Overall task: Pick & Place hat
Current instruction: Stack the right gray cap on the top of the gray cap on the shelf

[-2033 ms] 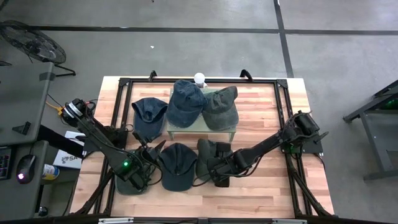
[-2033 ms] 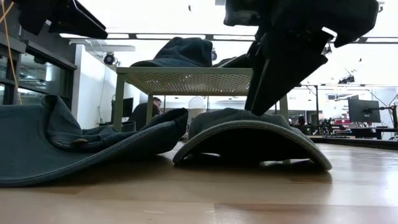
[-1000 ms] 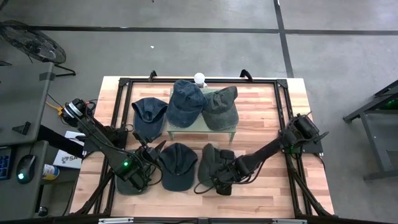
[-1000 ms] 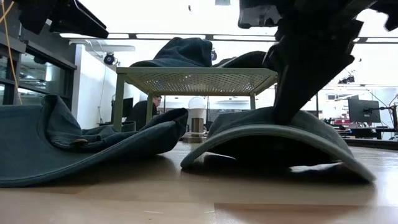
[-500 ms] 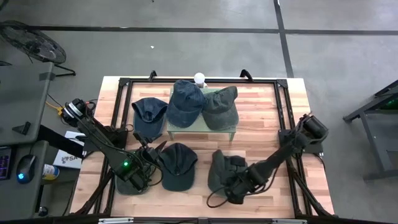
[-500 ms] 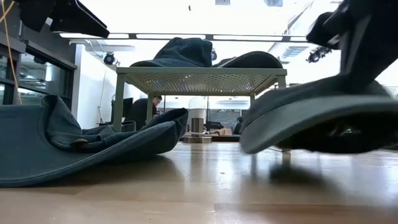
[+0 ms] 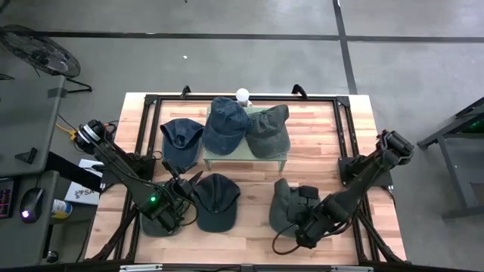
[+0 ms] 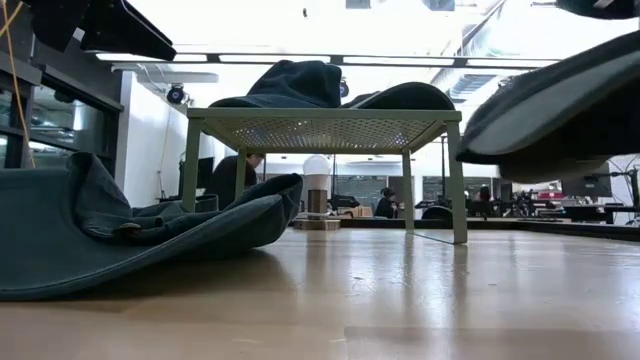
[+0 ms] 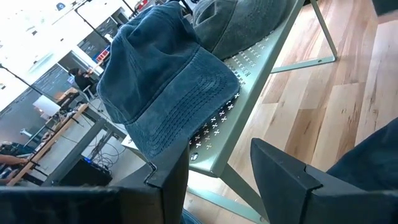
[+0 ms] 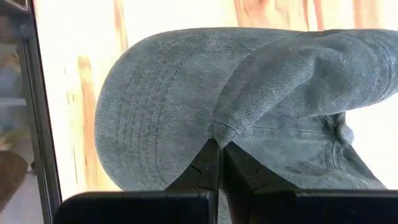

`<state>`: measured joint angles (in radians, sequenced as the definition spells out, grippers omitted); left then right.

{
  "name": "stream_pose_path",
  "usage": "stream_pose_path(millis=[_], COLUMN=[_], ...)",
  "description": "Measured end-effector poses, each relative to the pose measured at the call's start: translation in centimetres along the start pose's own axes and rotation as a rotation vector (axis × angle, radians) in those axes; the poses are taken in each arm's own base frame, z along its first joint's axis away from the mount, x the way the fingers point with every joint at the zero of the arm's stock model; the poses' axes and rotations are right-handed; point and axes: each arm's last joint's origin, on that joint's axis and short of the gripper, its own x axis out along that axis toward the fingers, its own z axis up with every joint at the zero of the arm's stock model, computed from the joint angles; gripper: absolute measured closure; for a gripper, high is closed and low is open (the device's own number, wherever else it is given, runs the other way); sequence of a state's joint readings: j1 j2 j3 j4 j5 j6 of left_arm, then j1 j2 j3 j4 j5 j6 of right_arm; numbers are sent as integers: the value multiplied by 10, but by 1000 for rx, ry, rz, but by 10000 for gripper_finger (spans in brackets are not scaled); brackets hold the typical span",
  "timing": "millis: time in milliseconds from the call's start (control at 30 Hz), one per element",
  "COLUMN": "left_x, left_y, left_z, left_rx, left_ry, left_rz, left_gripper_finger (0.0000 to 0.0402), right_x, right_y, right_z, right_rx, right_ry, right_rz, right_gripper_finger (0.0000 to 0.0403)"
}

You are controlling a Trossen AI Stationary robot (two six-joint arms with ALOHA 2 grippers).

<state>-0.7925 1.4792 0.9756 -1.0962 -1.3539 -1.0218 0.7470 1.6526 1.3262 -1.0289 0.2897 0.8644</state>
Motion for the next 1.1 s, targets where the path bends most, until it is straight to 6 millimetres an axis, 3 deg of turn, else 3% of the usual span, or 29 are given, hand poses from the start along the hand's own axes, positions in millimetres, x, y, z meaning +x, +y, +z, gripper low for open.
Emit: stream_pose_path(millis=[400,733,1100], left_x=[0,0,0], left_y=[0,1,3], left_z=[0,1,3], left_rx=[28,57,92], left_ry=[-11,-49,-123], left_rz=[8,33,85], left_gripper_finger=[234,234,234], right_x=[-45,-70,-101], right_y=[-31,-66,-121], right_z=[-24,-22,-11], right_rx=[-1,-59,-123], right_ry=[55,26,-51], right_rz=[-87,-128,-145], right_gripper_finger=[403,403,402])
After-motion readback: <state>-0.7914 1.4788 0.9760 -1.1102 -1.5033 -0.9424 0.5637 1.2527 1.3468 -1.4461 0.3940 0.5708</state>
